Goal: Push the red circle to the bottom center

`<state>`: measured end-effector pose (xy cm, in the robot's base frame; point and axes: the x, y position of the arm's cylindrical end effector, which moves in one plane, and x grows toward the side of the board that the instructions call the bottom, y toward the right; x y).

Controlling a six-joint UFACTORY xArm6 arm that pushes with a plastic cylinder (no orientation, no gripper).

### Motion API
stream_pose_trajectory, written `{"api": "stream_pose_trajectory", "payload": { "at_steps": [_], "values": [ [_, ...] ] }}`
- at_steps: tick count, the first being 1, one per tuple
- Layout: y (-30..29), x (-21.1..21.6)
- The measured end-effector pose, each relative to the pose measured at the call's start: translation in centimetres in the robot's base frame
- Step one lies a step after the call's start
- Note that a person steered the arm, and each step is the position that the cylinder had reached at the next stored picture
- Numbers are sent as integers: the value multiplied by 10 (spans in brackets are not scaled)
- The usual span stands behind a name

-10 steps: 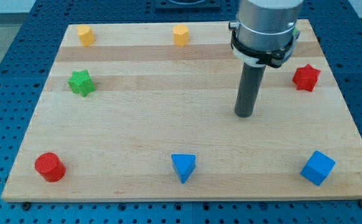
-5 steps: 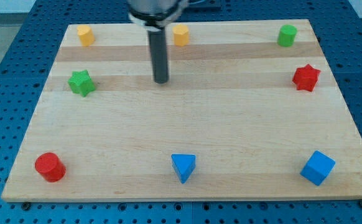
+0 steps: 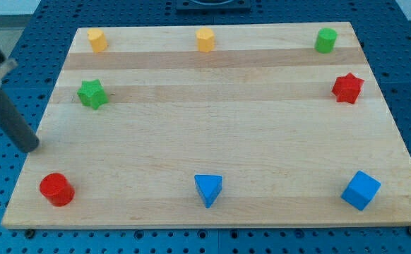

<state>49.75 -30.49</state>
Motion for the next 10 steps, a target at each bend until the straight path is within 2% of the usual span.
{"api": "stream_pose_trajectory", "payload": {
  "at_steps": [2, 4, 7, 8, 9, 10],
  "values": [
    [1, 110],
    [13, 99],
    [188, 93],
    [225, 93],
    [216, 93],
    [175, 93]
  ]
}}
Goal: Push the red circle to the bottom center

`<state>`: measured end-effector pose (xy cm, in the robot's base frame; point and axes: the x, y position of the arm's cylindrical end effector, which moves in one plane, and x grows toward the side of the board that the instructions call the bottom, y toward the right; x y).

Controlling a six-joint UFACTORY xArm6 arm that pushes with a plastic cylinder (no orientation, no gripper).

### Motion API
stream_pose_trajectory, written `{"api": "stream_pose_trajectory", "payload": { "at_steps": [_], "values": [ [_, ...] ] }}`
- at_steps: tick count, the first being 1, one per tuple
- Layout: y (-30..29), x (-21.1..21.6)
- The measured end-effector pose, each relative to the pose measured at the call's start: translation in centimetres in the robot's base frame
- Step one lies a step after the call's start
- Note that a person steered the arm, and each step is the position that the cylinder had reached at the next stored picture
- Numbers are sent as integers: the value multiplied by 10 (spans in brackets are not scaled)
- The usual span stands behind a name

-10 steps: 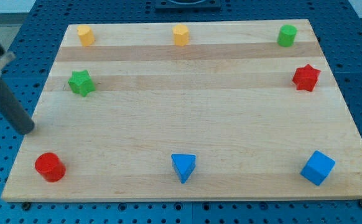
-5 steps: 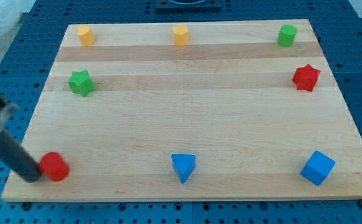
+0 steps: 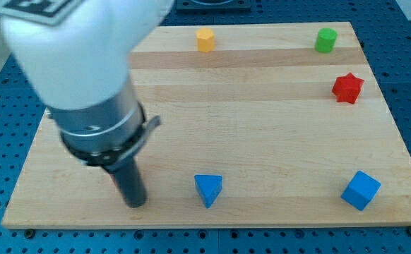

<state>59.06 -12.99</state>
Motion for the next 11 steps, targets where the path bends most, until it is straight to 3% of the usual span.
{"api": "stream_pose_trajectory", "payload": {
  "at_steps": [1, 3, 9, 11],
  "values": [
    [-42, 0],
    [-40, -89],
    [-24, -37],
    [58, -37]
  ]
}}
